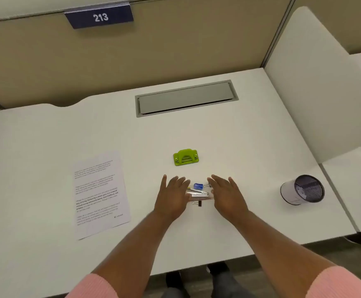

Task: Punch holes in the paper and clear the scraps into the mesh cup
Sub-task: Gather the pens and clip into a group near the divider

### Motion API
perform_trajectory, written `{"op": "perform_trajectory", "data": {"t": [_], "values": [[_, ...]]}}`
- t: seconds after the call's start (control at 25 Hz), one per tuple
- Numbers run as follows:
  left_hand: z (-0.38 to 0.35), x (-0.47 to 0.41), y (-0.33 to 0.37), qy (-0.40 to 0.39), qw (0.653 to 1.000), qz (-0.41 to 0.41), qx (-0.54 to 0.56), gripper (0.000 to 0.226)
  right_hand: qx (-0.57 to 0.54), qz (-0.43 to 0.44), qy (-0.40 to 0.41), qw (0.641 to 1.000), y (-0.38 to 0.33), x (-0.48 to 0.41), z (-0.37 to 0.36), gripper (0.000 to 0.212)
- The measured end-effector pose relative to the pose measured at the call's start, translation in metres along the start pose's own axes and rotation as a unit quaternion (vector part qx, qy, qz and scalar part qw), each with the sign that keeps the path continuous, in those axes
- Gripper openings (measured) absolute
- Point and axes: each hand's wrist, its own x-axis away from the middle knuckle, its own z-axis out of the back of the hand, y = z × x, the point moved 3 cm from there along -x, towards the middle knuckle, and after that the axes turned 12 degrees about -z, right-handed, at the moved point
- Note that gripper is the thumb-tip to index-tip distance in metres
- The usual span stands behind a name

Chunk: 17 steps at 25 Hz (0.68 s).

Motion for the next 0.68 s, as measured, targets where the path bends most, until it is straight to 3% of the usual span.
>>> {"op": "perform_trajectory", "data": {"t": [0.16, 0.4, 0.68], "values": [[-0.004, -0.018, 0.004, -0.019, 1.000, -0.016, -0.002, 0.051, -0.010, 0.013, -0.050, 0.999, 0.001, -0.021, -0.007, 0.052], [-0.005, -0.028, 0.000, -0.028, 0.999, -0.024, -0.019, 0.034, 0.032, 0.036, -0.069, 0.996, -0.001, -0.043, -0.003, 0.029], [0.002, -0.042, 0.009, -0.076, 0.992, -0.057, -0.085, 0.033, 0.006, -0.011, -0.080, 0.997, 0.001, -0.054, 0.003, 0.026]]}}
